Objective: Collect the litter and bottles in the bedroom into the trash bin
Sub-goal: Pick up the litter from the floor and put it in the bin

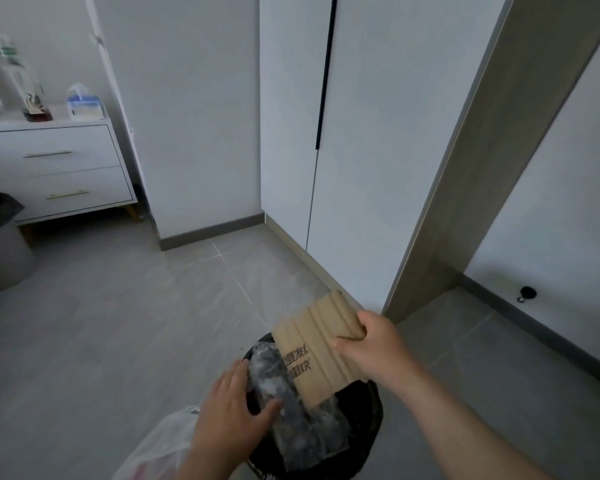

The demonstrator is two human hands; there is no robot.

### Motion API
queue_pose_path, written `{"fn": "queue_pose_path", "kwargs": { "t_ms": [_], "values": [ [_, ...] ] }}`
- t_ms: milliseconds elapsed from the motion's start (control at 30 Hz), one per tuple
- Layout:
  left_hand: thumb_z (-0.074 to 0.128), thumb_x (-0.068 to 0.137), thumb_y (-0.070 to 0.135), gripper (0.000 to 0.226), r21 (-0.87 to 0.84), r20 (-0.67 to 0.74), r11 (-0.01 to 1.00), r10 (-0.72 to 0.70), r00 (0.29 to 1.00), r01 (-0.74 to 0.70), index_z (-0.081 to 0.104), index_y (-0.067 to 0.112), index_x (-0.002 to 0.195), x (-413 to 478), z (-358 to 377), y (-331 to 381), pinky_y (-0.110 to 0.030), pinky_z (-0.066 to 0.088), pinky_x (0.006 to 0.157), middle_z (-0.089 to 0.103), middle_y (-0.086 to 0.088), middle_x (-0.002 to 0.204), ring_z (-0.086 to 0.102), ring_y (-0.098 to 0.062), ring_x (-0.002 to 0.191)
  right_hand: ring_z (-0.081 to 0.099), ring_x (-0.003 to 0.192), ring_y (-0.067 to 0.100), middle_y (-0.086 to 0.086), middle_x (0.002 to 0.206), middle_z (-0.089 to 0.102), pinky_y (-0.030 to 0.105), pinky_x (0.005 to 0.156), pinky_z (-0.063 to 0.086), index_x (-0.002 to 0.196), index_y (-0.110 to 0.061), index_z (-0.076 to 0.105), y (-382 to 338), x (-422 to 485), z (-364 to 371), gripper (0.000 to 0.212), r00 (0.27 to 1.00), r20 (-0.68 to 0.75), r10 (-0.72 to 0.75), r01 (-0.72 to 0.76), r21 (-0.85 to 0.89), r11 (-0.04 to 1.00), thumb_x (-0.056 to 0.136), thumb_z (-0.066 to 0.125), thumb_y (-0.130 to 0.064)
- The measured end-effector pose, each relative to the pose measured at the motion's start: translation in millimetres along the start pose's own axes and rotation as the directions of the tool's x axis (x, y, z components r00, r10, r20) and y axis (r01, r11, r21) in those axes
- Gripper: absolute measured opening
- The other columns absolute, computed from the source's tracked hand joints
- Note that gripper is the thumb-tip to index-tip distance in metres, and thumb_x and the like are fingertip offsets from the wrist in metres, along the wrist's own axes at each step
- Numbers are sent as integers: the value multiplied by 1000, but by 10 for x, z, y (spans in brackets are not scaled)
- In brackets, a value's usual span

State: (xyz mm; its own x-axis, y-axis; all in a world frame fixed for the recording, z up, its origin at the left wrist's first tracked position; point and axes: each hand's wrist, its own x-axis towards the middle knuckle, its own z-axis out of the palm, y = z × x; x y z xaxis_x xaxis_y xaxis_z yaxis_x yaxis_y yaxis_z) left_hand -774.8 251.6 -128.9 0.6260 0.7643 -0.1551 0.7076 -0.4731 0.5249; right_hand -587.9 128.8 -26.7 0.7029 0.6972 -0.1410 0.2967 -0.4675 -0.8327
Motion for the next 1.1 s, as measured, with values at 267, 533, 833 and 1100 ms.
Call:
{"fn": "queue_pose_path", "kwargs": {
  "t_ms": [267, 533, 833, 1100],
  "values": [
    [67, 33, 87, 152, -119, 230, 989, 108, 967, -82, -12, 28, 149, -15, 140, -403, -34, 17, 119, -15, 22, 152, 0, -1, 143, 62, 93, 8, -11, 103, 65, 35, 87, 54, 112, -31, 59, 578, 234, 540, 42, 979, 169, 115, -85, -174, 981, 71, 68, -35],
    [74, 37, 74, 151, -136, 240, 985, 137, 961, -106, -18, 25, 147, 68, 264, -553, -24, 11, 118, -26, 22, 146, -16, 5, 135, 24, 138, 37, 16, 152, 22, 47, 114, 22, 146, -15, 24, 997, 230, 1273, 71, 934, 350, -73, 333, -779, 532, 89, 51, -47],
    [69, 33, 80, 149, -150, 204, 975, 193, 960, -164, -29, 31, 135, 71, 382, -635, -9, -6, 107, -34, 22, 142, -30, 6, 133, 6, 148, 27, 12, 161, -2, 36, 119, 14, 152, -14, -8, 1143, 396, 1916, 101, 806, 519, 284, 191, -682, 706, 83, 48, -62],
    [69, 45, 74, 136, -126, 106, 970, 223, 969, -209, -27, 37, 134, 23, 409, -652, -16, -8, 111, -34, 26, 143, -33, 6, 133, 28, 142, 31, 13, 158, 19, 35, 115, 27, 153, -11, 0, 1275, 493, 1920, 108, 710, 534, 460, 221, -788, 574, 78, 64, -55]
  ]
}}
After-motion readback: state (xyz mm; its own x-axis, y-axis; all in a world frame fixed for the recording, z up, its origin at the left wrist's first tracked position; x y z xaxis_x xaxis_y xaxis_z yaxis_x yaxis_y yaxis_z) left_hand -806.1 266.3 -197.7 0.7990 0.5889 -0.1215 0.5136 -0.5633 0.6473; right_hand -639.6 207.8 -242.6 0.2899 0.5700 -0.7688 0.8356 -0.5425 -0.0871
